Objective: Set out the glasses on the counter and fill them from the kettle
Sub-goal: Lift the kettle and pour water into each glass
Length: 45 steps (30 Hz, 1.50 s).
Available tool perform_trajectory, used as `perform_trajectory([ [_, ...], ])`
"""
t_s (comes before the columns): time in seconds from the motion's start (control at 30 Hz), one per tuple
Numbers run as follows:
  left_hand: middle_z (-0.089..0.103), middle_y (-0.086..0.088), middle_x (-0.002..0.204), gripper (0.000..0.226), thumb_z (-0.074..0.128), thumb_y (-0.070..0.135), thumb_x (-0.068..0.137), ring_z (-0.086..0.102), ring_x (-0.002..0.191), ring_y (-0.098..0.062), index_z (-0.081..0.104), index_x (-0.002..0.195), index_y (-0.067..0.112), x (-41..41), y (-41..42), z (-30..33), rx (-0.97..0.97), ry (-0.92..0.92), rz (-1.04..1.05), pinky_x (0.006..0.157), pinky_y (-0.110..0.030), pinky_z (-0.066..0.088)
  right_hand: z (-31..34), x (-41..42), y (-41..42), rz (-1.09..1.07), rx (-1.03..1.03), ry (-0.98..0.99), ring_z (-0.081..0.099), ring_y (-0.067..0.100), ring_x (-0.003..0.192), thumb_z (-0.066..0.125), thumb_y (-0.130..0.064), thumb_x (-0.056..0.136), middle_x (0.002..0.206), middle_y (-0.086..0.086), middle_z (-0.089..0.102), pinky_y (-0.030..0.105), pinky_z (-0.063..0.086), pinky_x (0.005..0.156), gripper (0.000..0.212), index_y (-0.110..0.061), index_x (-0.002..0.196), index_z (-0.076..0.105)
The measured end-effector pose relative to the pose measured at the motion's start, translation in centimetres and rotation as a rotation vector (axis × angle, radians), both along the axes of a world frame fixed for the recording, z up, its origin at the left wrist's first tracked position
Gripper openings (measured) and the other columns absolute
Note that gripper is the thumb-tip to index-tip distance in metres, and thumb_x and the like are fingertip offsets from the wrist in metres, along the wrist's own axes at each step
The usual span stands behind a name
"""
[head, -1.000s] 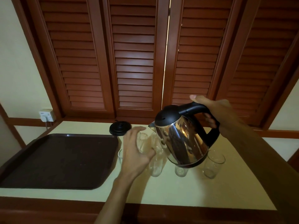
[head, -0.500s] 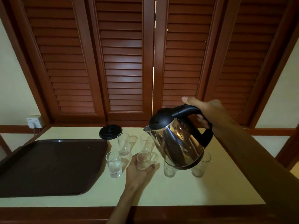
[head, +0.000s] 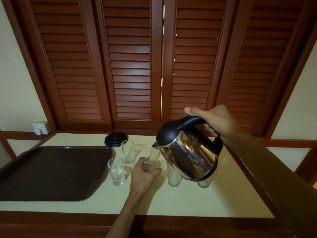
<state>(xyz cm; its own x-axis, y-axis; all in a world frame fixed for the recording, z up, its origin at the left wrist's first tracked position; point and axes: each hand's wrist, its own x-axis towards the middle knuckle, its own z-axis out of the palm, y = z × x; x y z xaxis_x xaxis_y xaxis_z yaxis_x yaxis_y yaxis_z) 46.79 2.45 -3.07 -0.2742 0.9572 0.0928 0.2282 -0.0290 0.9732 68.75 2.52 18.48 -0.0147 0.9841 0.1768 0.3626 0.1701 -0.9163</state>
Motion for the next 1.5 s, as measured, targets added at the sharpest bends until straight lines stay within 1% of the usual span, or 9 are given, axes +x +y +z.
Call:
perform_trajectory([
  [0.07, 0.064, 0.003, 0.076, 0.028, 0.079, 0.006, 0.071, 0.058, 0.066, -0.009, 0.061, 0.092, 0.012, 0.2, -0.4, 0.4, 0.002, 0.025, -0.001, 0.056, -0.016, 0.048, 0.0, 0.2, -0.1, 0.019, 0.002, -0.038, 0.036, 0.012, 0.034, 0.081, -0.055, 0.076, 0.048, 0.003, 0.044, 0.022, 0.03, 0.037, 0.049, -0.011, 0.057, 0.068],
  [0.17, 0.066, 0.003, 0.073, 0.028, 0.08, 0.004, 0.069, 0.059, 0.063, -0.006, 0.062, 0.09, 0.013, 0.5, -0.7, 0.8, 0.011, 0.06, 0.008, 0.059, -0.023, 0.05, 0.1, 0.3, 0.1, -0.001, 0.025, -0.112, 0.043, 0.012, 0.036, 0.082, -0.057, 0.073, 0.052, 0.007, 0.048, 0.019, 0.035, 0.039, 0.064, 0.006, 0.079, 0.073],
  [0.27, 0.064, 0.003, 0.068, 0.029, 0.081, 0.008, 0.065, 0.058, 0.062, -0.011, 0.06, 0.085, 0.011, 0.9, -0.8, 1.1, 0.015, 0.089, -0.01, 0.062, -0.031, 0.051, 0.0, 0.3, 0.4, -0.039, 0.053, -0.2, 0.061, 0.03, 0.057, 0.082, -0.067, 0.064, 0.065, 0.019, 0.061, 0.032, 0.049, 0.064, 0.078, 0.007, 0.089, 0.075],
  [0.33, 0.06, 0.004, 0.065, 0.031, 0.081, 0.011, 0.062, 0.055, 0.06, -0.012, 0.057, 0.082, 0.008, 1.0, -0.7, 1.2, 0.022, 0.113, -0.024, 0.061, -0.033, 0.05, 0.3, 0.1, 0.5, -0.044, 0.06, -0.242, 0.059, 0.026, 0.06, 0.082, -0.069, 0.061, 0.064, 0.013, 0.059, 0.037, 0.049, 0.07, 0.08, 0.008, 0.083, 0.073],
  [0.47, 0.057, 0.008, 0.062, 0.029, 0.08, 0.015, 0.059, 0.052, 0.057, -0.01, 0.055, 0.075, 0.015, 1.2, -1.0, 1.0, 0.036, 0.128, -0.029, 0.06, -0.032, 0.048, 1.0, -0.1, -0.1, -0.027, 0.06, -0.318, 0.05, 0.014, 0.049, 0.084, -0.065, 0.066, 0.051, 0.0, 0.048, 0.034, 0.043, 0.061, 0.057, -0.011, 0.059, 0.065],
  [0.6, 0.062, 0.009, 0.063, 0.029, 0.082, 0.01, 0.063, 0.056, 0.059, -0.01, 0.057, 0.074, 0.021, 1.0, -1.1, 0.8, 0.041, 0.123, -0.014, 0.06, -0.029, 0.049, 1.3, -0.2, -0.3, -0.029, 0.071, -0.377, 0.061, 0.021, 0.063, 0.081, -0.069, 0.063, 0.065, 0.006, 0.059, 0.037, 0.05, 0.071, 0.065, -0.006, 0.077, 0.078],
  [0.77, 0.067, 0.003, 0.071, 0.027, 0.083, 0.005, 0.067, 0.06, 0.063, -0.011, 0.062, 0.08, 0.014, 0.8, -1.3, 0.6, 0.036, 0.123, -0.006, 0.059, -0.023, 0.049, 1.7, 0.0, 0.2, -0.047, 0.071, -0.404, 0.057, 0.019, 0.059, 0.08, -0.075, 0.056, 0.062, 0.004, 0.056, 0.039, 0.051, 0.067, 0.077, -0.002, 0.082, 0.077],
  [1.23, 0.064, 0.008, 0.067, 0.029, 0.082, 0.012, 0.061, 0.059, 0.062, -0.012, 0.059, 0.076, 0.023, 0.4, -1.3, -0.6, 0.018, 0.126, -0.018, 0.06, -0.028, 0.05, 3.0, 0.6, -0.3, -0.082, 0.097, -0.41, 0.047, 0.015, 0.049, 0.084, -0.067, 0.061, 0.048, -0.004, 0.043, 0.033, 0.041, 0.059, 0.056, -0.016, 0.056, 0.064],
  [1.5, 0.064, 0.003, 0.073, 0.031, 0.084, 0.006, 0.064, 0.057, 0.064, -0.012, 0.061, 0.083, 0.013, 0.2, -1.3, -1.1, 0.004, 0.149, -0.017, 0.06, -0.025, 0.048, 3.5, 1.0, -0.1, -0.083, 0.118, -0.396, 0.055, 0.014, 0.053, 0.083, -0.066, 0.063, 0.046, -0.005, 0.052, 0.034, 0.046, 0.063, 0.056, -0.012, 0.066, 0.073],
])
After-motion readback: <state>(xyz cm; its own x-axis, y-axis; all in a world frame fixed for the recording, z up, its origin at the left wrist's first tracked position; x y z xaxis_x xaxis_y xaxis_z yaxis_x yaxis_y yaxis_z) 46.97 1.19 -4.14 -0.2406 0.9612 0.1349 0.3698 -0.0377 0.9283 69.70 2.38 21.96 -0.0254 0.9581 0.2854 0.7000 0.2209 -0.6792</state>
